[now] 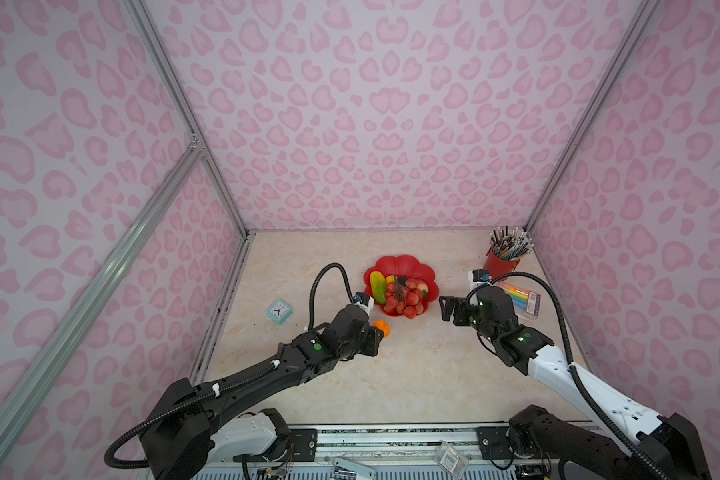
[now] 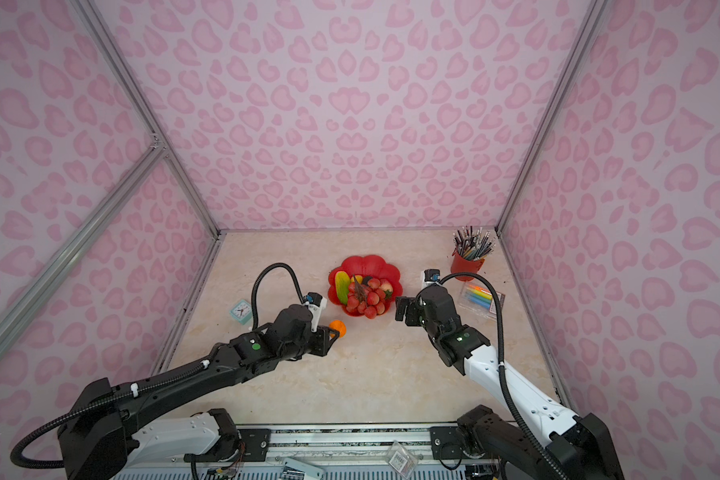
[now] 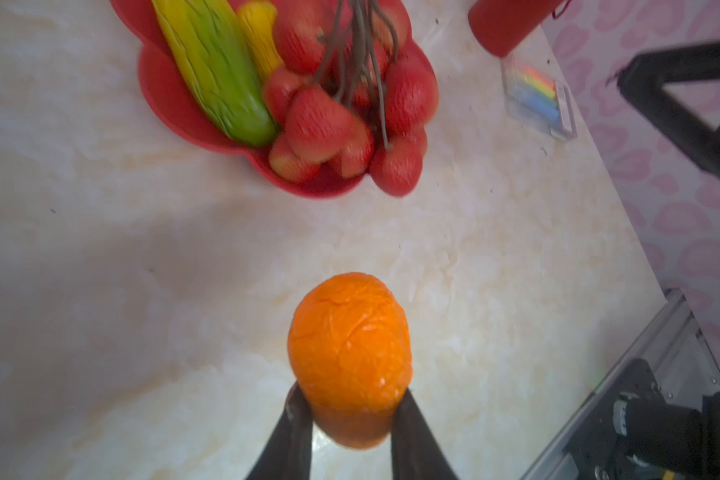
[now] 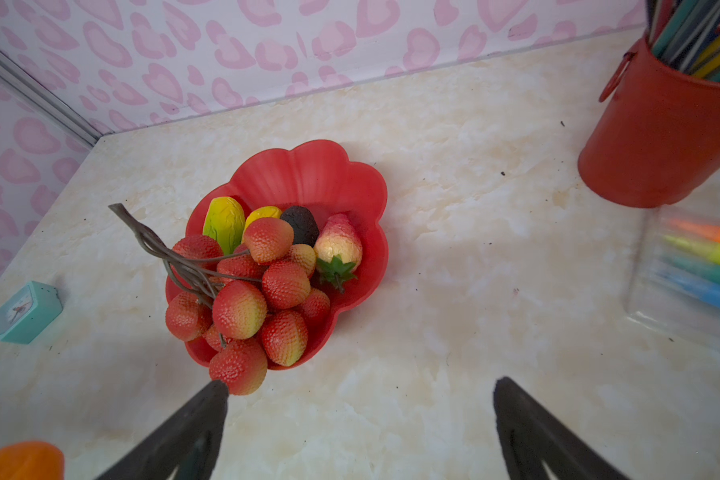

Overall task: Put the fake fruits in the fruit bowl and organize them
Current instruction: 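Carry the orange to the bowl edge with the left gripper and release it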

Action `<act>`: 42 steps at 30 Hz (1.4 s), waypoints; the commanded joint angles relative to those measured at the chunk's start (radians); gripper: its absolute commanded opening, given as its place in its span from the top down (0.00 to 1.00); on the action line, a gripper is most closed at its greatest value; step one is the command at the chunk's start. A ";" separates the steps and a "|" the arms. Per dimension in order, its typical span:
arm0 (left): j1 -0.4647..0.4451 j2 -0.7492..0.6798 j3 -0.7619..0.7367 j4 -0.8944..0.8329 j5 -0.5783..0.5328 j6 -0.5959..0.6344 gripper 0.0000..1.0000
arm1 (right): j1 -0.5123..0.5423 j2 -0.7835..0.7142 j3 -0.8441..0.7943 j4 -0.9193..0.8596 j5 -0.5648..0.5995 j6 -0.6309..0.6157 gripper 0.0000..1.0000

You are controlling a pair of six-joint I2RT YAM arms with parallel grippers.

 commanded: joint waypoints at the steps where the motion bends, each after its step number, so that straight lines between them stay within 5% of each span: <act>1: 0.083 0.047 0.072 -0.022 0.056 0.103 0.73 | -0.002 -0.010 -0.006 -0.018 0.011 -0.005 0.01; 16: 0.204 0.549 0.406 0.002 0.135 0.175 0.73 | -0.027 -0.146 -0.014 -0.122 0.029 -0.020 0.01; 19: 0.205 0.561 0.422 -0.011 0.129 0.179 0.65 | -0.042 -0.173 -0.017 -0.136 0.033 -0.024 0.01; 28: 0.205 0.406 0.387 0.038 0.051 0.183 0.07 | -0.086 -0.172 -0.012 -0.139 0.012 -0.037 0.01; 36: 0.210 0.212 0.304 0.120 0.038 0.211 0.04 | -0.125 -0.151 0.009 -0.143 0.009 -0.055 0.01; 42: 0.211 0.294 0.337 0.114 0.146 0.204 0.05 | -0.135 -0.160 0.012 -0.152 0.011 -0.053 0.01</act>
